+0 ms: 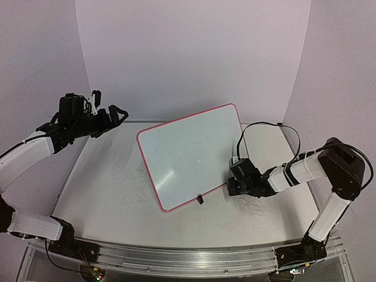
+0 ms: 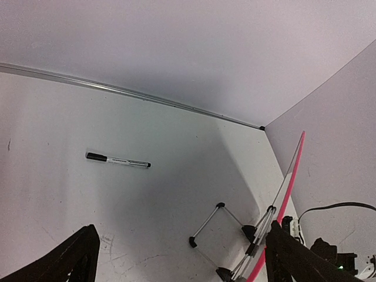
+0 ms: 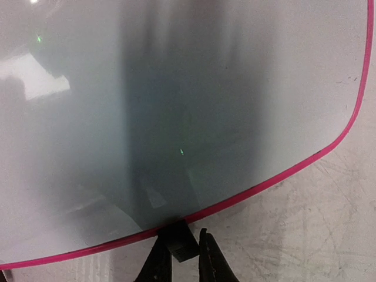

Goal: Write a sentence on the whiteboard
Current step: Move the whiteboard to the center of the board.

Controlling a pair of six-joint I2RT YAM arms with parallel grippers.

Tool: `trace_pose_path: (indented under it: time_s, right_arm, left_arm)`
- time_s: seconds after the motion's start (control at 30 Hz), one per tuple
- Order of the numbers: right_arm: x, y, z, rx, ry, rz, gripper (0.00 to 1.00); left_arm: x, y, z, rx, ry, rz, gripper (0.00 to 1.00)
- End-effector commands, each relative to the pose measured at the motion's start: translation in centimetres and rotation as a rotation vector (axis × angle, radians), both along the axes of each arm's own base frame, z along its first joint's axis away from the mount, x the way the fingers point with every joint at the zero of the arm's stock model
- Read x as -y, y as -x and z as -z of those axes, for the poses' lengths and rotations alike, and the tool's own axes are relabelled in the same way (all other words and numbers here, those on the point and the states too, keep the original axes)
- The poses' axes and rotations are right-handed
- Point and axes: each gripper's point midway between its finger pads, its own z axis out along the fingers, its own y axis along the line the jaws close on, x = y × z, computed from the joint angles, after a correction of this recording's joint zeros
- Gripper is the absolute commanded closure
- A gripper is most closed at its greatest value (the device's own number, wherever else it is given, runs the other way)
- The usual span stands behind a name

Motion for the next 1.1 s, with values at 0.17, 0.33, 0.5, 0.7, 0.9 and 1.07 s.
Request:
trace_pose_path:
  time_s: [0.17, 0.33, 0.5, 0.7, 0.9, 1.07]
  right_arm:
    - [5.7, 2.2, -1.3, 0.07, 0.0, 0.408, 1.0]
    - [4.2, 3.0, -0.3, 0.036, -0.046, 0.428, 1.0]
    - [4.3, 3.8, -0.6, 0.033, -0.079, 0.493, 1.0]
    - [4.5, 4.8, -1.6, 0.067, -0.105, 0.527, 1.0]
    - [4.6, 4.7, -2.3, 0.083, -0.058, 0.473, 0.72]
    - [5.2, 5.0, -4.6, 0.124, -0.052, 0.412, 0.35]
  left_arm:
    - [-0.1, 0.4, -1.4, 0.038, 0.006, 0.004, 0.01]
    - [0.6, 0.6, -0.3, -0.009, 0.036, 0.03, 0.01]
    - [1.0, 0.6, 1.2, -0.065, 0.057, 0.038, 0.0]
    - [1.3, -0.1, 3.5, -0.135, 0.065, 0.032, 0.01]
    - [2.3, -1.9, 7.4, -0.211, -0.001, 0.073, 0.01]
    - [1.9, -4.1, 10.0, -0.248, -0.098, 0.039, 0.01]
